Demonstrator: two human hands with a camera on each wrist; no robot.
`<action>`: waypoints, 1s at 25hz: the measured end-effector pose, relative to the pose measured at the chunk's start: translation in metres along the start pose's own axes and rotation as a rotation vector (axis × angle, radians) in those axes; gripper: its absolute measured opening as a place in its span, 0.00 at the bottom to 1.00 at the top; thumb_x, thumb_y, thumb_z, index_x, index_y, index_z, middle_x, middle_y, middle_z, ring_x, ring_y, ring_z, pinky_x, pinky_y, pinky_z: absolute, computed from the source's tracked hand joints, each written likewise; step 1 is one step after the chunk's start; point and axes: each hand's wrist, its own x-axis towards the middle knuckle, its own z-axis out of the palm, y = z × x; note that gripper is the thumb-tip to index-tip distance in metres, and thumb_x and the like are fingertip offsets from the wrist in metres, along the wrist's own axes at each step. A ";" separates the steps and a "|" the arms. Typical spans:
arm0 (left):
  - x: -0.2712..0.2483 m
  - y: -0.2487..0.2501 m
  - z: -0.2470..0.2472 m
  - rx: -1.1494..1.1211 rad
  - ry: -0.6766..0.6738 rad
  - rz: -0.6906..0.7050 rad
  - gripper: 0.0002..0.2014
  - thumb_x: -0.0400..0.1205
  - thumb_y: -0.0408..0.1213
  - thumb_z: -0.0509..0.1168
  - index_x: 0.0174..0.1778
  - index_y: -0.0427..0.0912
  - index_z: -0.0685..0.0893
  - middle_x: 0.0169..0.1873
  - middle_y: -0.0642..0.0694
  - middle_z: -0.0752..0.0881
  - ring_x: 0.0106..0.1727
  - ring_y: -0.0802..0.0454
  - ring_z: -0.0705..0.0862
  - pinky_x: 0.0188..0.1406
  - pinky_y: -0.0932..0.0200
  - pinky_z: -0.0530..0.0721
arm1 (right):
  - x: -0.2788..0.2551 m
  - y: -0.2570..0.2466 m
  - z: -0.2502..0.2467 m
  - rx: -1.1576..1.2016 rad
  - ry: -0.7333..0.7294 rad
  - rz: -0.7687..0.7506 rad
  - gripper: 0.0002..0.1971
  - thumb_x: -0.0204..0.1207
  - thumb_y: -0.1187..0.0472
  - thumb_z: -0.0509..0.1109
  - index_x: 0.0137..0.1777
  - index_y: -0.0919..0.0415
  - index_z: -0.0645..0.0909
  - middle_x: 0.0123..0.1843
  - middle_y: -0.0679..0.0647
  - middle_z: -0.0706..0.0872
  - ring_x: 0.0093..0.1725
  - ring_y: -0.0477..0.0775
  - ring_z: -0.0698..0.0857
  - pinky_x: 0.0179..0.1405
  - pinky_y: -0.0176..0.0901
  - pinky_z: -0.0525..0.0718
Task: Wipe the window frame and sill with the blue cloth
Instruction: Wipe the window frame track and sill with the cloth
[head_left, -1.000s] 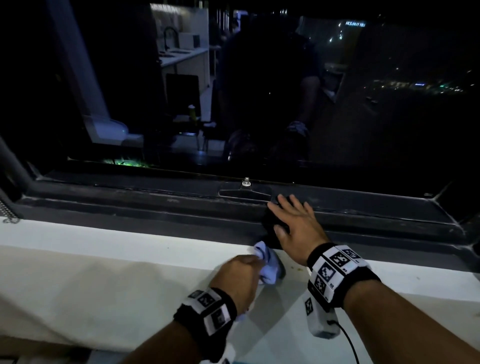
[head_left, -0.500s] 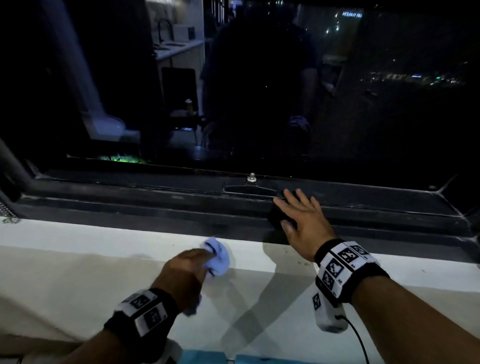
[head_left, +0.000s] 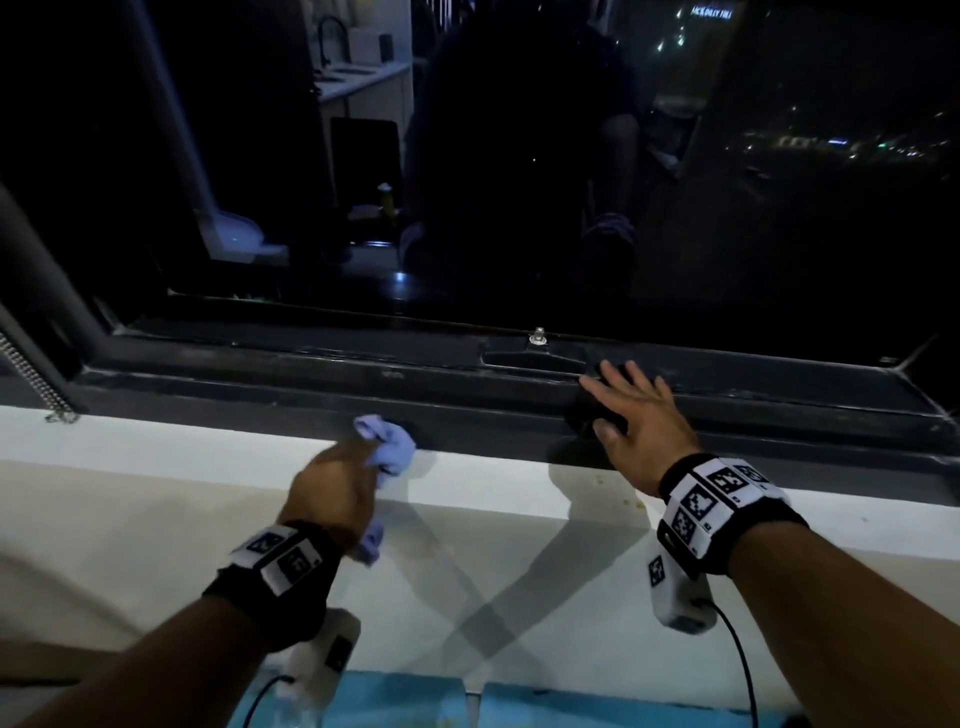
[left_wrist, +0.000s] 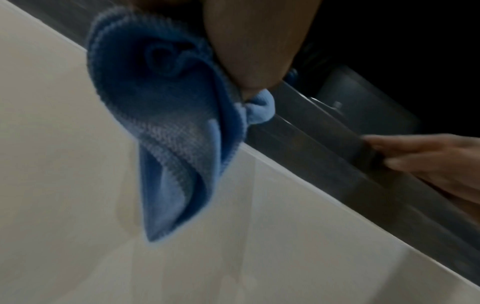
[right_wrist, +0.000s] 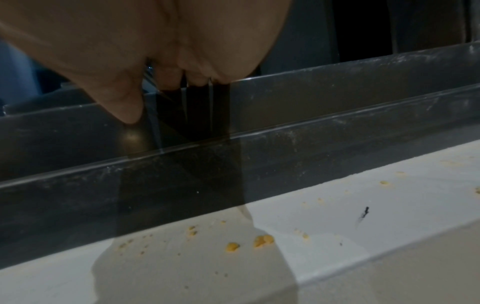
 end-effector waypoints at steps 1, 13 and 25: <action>0.005 0.000 0.000 -0.040 0.078 -0.157 0.07 0.73 0.36 0.63 0.44 0.44 0.84 0.41 0.45 0.88 0.41 0.47 0.86 0.42 0.58 0.80 | 0.000 -0.001 -0.001 0.006 0.002 0.007 0.29 0.81 0.61 0.61 0.80 0.44 0.59 0.84 0.47 0.53 0.83 0.50 0.44 0.79 0.47 0.34; 0.003 0.022 0.022 -0.112 -0.001 -0.037 0.08 0.72 0.35 0.62 0.44 0.49 0.82 0.44 0.47 0.88 0.42 0.49 0.88 0.42 0.61 0.82 | -0.001 -0.004 0.000 0.025 0.028 0.017 0.29 0.81 0.62 0.62 0.79 0.43 0.60 0.84 0.47 0.55 0.83 0.49 0.44 0.78 0.45 0.33; -0.020 0.084 0.067 -0.111 -0.121 0.247 0.12 0.64 0.31 0.65 0.42 0.43 0.86 0.38 0.45 0.89 0.37 0.45 0.87 0.39 0.59 0.81 | 0.000 -0.003 -0.002 0.026 0.011 -0.005 0.29 0.81 0.64 0.60 0.80 0.45 0.58 0.84 0.48 0.54 0.83 0.50 0.43 0.78 0.46 0.33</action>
